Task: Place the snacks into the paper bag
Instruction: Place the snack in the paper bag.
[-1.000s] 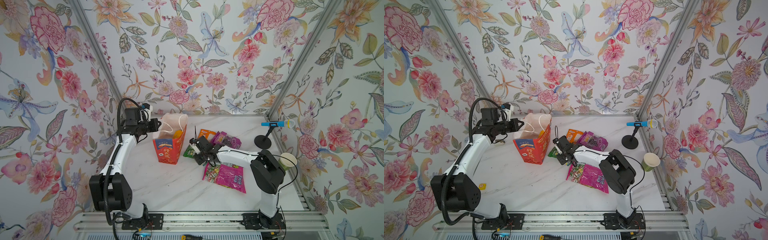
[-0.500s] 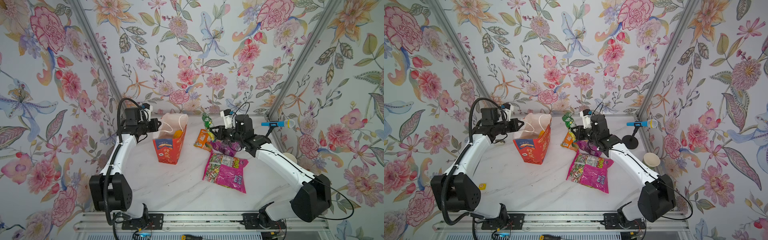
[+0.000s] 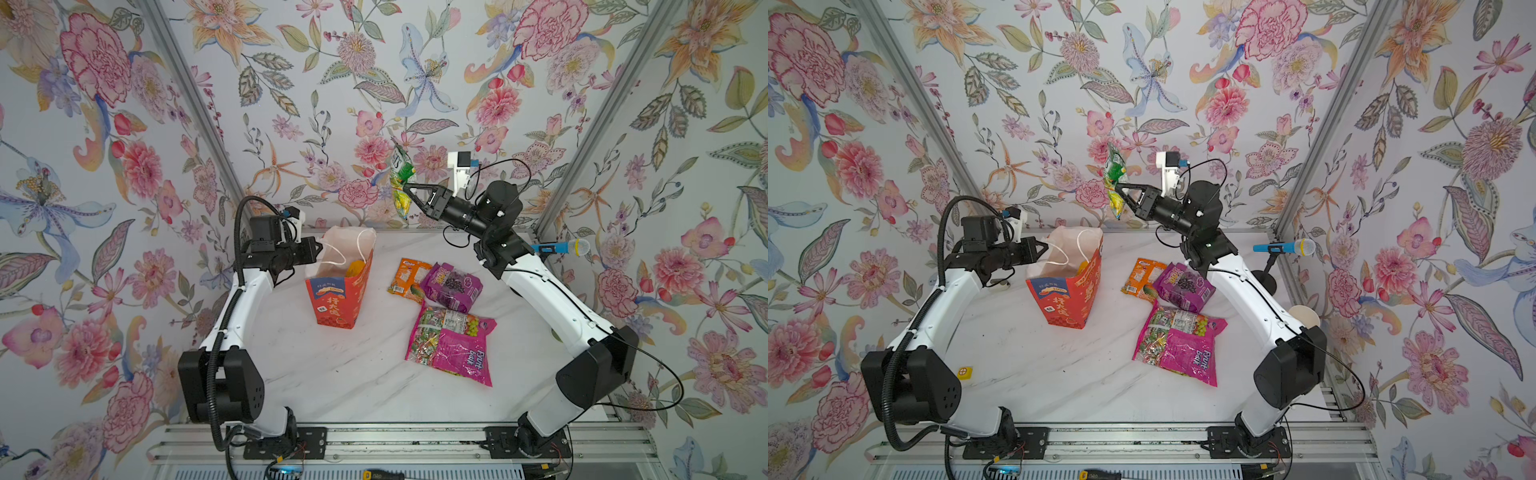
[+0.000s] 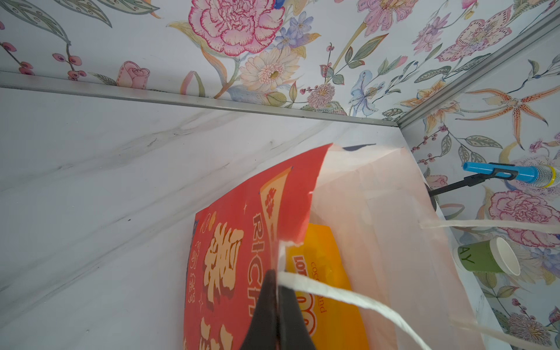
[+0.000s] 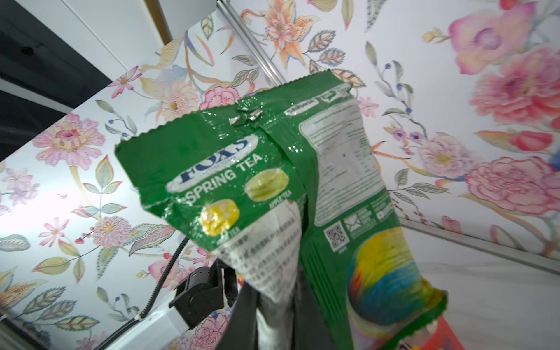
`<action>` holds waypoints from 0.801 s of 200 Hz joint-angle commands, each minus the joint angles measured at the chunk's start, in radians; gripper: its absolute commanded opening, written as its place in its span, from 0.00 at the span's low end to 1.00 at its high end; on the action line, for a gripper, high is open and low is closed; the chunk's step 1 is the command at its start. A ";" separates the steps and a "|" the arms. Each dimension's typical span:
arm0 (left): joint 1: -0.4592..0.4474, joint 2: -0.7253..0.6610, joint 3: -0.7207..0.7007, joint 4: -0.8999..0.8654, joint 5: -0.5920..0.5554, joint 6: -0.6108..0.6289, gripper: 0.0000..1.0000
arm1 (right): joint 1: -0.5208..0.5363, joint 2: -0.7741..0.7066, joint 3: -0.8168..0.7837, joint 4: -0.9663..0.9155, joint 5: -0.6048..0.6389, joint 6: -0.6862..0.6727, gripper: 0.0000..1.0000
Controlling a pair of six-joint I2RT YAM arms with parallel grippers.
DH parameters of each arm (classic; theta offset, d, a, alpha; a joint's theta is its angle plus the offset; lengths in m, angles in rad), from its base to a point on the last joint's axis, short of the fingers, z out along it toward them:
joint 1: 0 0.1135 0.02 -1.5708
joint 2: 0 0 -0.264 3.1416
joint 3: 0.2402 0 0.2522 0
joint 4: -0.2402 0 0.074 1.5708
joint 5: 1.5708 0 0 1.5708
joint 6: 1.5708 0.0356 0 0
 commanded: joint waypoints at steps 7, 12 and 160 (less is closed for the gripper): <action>0.013 -0.040 -0.011 0.036 0.004 -0.001 0.00 | 0.082 0.098 0.178 0.077 -0.095 0.053 0.00; 0.011 -0.040 -0.012 0.036 0.004 -0.001 0.00 | 0.094 0.112 0.200 0.064 -0.098 0.042 0.00; 0.014 -0.045 -0.019 0.042 0.009 0.001 0.00 | 0.217 0.271 0.303 -0.076 -0.097 0.001 0.00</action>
